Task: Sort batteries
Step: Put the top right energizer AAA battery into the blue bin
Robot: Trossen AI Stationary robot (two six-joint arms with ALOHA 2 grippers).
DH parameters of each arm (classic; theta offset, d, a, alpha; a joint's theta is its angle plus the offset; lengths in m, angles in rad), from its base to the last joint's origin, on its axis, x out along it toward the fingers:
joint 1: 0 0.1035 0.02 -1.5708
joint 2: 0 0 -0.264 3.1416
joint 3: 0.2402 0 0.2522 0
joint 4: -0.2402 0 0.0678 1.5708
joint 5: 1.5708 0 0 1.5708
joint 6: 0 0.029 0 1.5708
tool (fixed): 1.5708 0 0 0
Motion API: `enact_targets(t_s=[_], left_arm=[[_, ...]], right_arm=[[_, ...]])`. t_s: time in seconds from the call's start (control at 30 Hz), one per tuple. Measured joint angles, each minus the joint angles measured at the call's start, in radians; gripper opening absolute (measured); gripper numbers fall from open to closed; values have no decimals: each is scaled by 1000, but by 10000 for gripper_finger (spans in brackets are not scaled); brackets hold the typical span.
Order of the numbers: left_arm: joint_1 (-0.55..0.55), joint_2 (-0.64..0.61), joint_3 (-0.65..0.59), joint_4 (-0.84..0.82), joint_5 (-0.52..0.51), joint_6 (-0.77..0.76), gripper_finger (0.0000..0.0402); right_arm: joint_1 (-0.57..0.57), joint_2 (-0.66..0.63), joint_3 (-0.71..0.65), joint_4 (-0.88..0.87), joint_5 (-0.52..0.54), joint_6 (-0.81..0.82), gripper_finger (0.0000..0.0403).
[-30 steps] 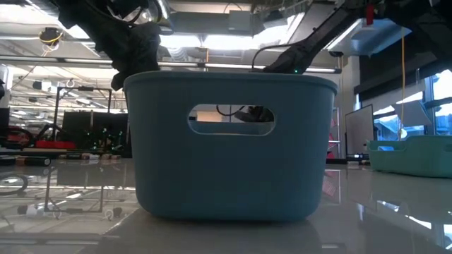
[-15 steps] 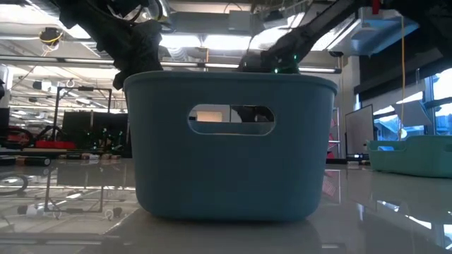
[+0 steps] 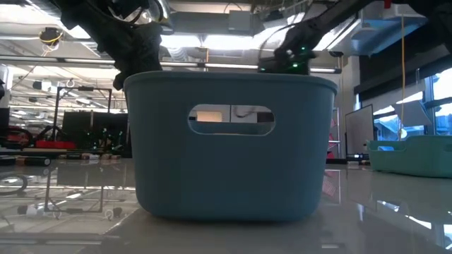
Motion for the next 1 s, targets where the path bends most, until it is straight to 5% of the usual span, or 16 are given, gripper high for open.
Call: enact_targets(t_s=[0.17, 0.4, 1.0], left_arm=[[0, 0, 0, -1, 0, 0, 147], [0, 0, 0, -1, 0, 10, 147], [24, 0, 0, 7, 0, -25, 147]], right_arm=[[-175, -68, -69, -10, -6, -53, 276], [-395, -100, -192, 107, -144, -136, 276], [-498, -99, -289, 292, -277, -189, 275]])
